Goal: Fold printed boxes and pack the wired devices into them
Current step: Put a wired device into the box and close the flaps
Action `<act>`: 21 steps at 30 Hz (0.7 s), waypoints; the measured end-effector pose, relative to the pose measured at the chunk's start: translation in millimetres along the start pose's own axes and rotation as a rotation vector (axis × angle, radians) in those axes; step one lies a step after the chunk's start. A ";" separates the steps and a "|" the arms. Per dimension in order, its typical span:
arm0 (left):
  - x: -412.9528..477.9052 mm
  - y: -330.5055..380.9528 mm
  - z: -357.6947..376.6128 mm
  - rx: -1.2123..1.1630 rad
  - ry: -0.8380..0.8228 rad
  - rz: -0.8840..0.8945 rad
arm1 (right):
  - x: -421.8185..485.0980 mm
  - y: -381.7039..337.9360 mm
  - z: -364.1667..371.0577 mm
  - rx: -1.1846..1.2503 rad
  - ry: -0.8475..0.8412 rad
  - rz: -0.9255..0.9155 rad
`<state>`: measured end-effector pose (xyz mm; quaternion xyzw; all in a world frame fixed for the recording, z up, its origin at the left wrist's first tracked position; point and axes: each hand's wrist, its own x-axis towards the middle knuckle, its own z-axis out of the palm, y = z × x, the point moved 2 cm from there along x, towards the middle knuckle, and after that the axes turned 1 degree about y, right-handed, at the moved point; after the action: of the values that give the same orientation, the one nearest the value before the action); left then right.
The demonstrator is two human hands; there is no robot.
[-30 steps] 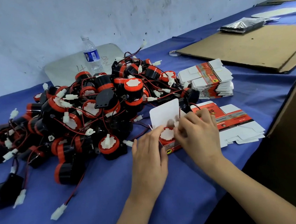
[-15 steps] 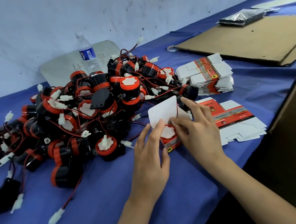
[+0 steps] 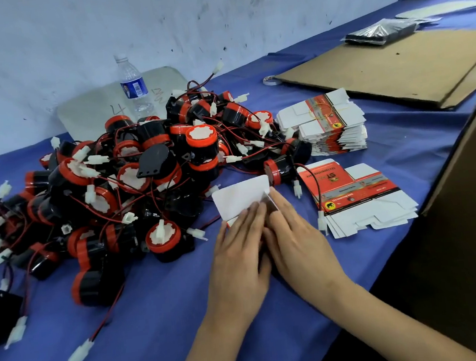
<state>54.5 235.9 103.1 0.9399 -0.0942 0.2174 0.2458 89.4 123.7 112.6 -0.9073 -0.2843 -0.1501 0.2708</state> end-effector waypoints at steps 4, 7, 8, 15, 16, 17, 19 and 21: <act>0.3 -4.8 -1.8 -0.015 0.047 -0.021 | -14.7 -3.9 1.1 0.115 0.081 0.018; 1.6 -4.5 -3.4 -0.075 0.079 -0.039 | -19.7 -7.0 0.3 0.130 0.088 0.022; 1.6 -3.8 -3.7 -0.085 0.080 -0.055 | -20.6 -7.2 0.0 0.143 0.095 0.033; -0.9 -1.8 -1.3 -0.128 0.084 -0.150 | -21.9 -3.1 -0.2 0.190 0.140 0.016; -0.8 -0.6 -4.1 -0.162 0.127 -0.174 | -20.4 -2.1 -0.6 0.195 0.119 0.029; -0.8 0.7 -6.0 -0.170 0.158 -0.181 | -19.0 -0.9 -0.5 0.205 0.097 0.037; -1.4 7.6 -7.9 -0.054 0.160 -0.139 | -14.8 1.5 -1.5 0.233 0.055 0.038; -4.4 10.8 -3.1 0.097 0.168 -0.077 | -10.4 4.0 -4.1 0.299 0.046 0.055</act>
<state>46.4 228.4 108.0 0.9321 -0.0262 0.2901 0.2152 83.1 114.1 109.8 -0.8607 -0.2725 -0.1194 0.4132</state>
